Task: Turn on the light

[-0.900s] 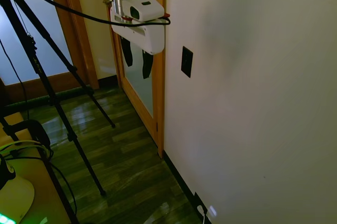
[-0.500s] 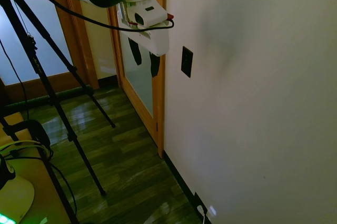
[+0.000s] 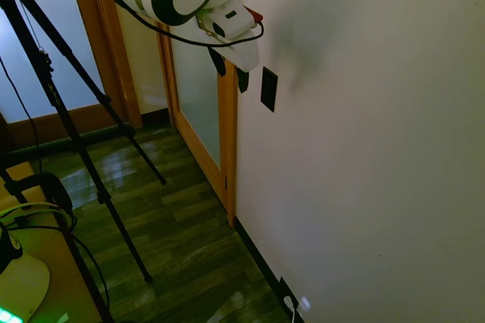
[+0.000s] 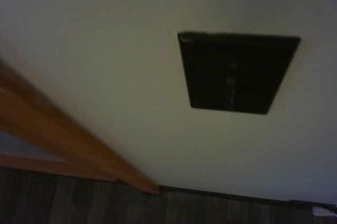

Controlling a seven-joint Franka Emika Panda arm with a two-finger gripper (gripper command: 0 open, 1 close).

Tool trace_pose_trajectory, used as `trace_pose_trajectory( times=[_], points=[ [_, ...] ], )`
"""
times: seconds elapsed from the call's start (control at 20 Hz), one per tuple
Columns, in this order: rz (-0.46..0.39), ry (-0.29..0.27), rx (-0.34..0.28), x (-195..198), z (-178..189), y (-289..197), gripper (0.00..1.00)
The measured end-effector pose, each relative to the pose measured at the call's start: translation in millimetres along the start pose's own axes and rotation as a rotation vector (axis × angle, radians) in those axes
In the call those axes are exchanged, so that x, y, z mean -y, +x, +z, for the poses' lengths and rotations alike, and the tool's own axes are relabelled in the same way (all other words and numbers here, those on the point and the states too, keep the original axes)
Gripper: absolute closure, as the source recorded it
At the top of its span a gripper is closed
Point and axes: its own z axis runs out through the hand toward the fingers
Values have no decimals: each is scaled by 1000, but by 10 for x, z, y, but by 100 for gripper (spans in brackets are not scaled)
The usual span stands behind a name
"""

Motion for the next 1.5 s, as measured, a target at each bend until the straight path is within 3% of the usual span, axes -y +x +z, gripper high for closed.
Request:
trace_pose_trajectory(
  times=[0.2, 0.45, 0.5, 0.75, 1.15, 1.5],
  points=[
    [71, -3, -6, 108, 196, 184, 0],
    [94, -11, -11, 282, 486, 404, 0],
    [102, -18, -13, 324, 549, 423, 100],
    [118, -36, -7, 446, 840, 385, 100],
    [195, -60, -137, 463, 852, 335, 100],
    [198, -44, -158, 447, 874, 343, 100]
  ],
)
